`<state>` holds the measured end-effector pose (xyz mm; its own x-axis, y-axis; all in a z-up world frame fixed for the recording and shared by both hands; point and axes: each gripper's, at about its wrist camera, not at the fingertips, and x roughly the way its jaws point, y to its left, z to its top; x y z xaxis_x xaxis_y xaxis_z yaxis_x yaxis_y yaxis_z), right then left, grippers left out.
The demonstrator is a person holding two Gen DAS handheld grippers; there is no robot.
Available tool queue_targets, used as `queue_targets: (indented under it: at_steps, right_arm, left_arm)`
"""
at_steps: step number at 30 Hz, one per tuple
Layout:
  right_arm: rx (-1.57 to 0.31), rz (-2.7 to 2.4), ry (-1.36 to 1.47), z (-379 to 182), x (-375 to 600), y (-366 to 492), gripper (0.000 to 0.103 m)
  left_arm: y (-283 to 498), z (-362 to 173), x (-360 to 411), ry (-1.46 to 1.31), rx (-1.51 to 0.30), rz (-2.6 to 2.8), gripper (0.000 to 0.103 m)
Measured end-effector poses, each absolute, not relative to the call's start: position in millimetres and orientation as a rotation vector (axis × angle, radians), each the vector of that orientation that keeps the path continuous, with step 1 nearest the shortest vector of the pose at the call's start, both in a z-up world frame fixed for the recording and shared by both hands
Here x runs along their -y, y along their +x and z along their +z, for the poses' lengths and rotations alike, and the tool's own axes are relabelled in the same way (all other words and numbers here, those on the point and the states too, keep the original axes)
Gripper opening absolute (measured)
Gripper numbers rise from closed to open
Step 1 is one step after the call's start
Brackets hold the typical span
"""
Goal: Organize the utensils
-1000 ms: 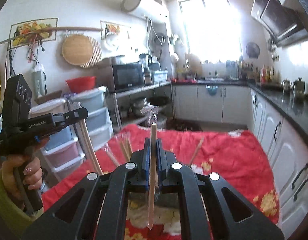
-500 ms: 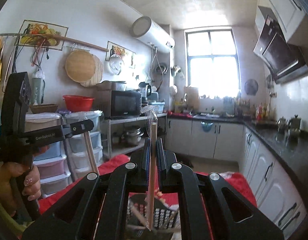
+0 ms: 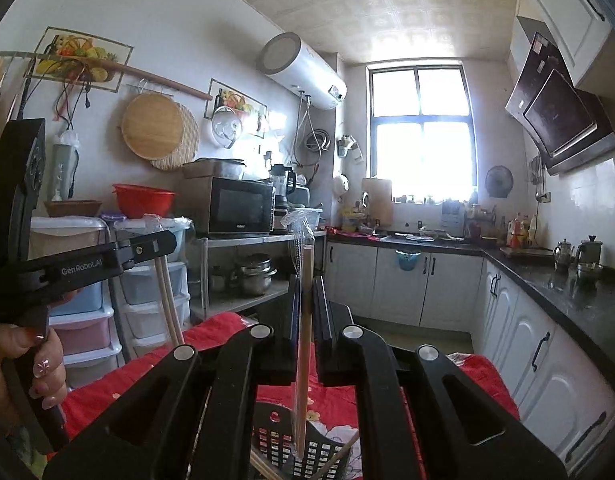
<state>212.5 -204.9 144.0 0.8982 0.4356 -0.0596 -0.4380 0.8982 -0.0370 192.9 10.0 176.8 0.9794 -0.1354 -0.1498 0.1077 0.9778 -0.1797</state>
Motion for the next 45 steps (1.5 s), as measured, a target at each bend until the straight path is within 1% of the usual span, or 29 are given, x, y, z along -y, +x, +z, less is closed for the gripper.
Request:
queue_targets:
  at_steps: [7, 18, 20, 21, 22, 23, 24, 25, 27, 30, 32, 33, 34, 38, 39, 40, 44, 45]
  right_arm:
    - [-0.097, 0.447, -0.033, 122, 196, 226, 0.006]
    - [-0.203, 0.433, -0.005, 94, 193, 242, 0.007]
    - [-0.223, 0.43, 0.0, 91, 195, 242, 0.009]
    - [-0.234, 0.429, 0.003, 90, 195, 243, 0.013]
    - [-0.244, 0.429, 0.01, 89, 196, 242, 0.017]
    - [-0.251, 0.432, 0.018, 89, 198, 242, 0.018]
    - [-0.26, 0.435, 0.027, 88, 199, 242, 0.02]
    - [-0.266, 0.436, 0.032, 88, 200, 242, 0.021]
    - [-0.277, 0.436, 0.039, 89, 203, 239, 0.023]
    - [-0.286, 0.439, 0.044, 92, 207, 235, 0.029]
    - [-0.29, 0.442, 0.046, 94, 208, 231, 0.031]
    - [-0.29, 0.445, 0.044, 95, 209, 228, 0.033]
    - [-0.288, 0.446, 0.042, 97, 210, 225, 0.036]
    - [-0.292, 0.445, 0.04, 101, 215, 213, 0.045]
    - [-0.295, 0.442, 0.039, 102, 216, 210, 0.049]
    - [-0.3, 0.44, 0.039, 103, 217, 207, 0.052]
    - [-0.308, 0.434, 0.044, 105, 223, 195, 0.059]
    - [-0.309, 0.432, 0.046, 106, 224, 192, 0.062]
  left_arm:
    - [205, 151, -11, -0.184, -0.188, -0.109, 0.003]
    - [213, 126, -7, -0.18, -0.239, -0.141, 0.003]
    - [214, 122, -7, -0.175, -0.257, -0.147, 0.003]
    - [215, 121, -6, -0.172, -0.266, -0.149, 0.004]
    - [215, 120, -6, -0.171, -0.276, -0.151, 0.009]
    - [215, 119, -6, -0.172, -0.285, -0.152, 0.013]
    - [215, 119, -6, -0.172, -0.292, -0.154, 0.021]
    - [215, 119, -5, -0.172, -0.296, -0.155, 0.024]
    - [214, 118, -6, -0.168, -0.314, -0.153, 0.027]
    - [211, 118, -8, -0.179, -0.331, -0.151, 0.044]
    - [207, 120, -11, -0.186, -0.338, -0.151, 0.048]
    - [205, 120, -12, -0.188, -0.338, -0.151, 0.052]
    - [204, 121, -13, -0.191, -0.34, -0.149, 0.06]
    - [194, 126, -20, -0.225, -0.349, -0.154, 0.077]
    - [191, 127, -21, -0.229, -0.349, -0.154, 0.087]
    - [188, 129, -22, -0.232, -0.348, -0.152, 0.092]
    - [177, 130, -25, -0.237, -0.369, -0.141, 0.092]
    - [175, 129, -25, -0.241, -0.375, -0.144, 0.092]
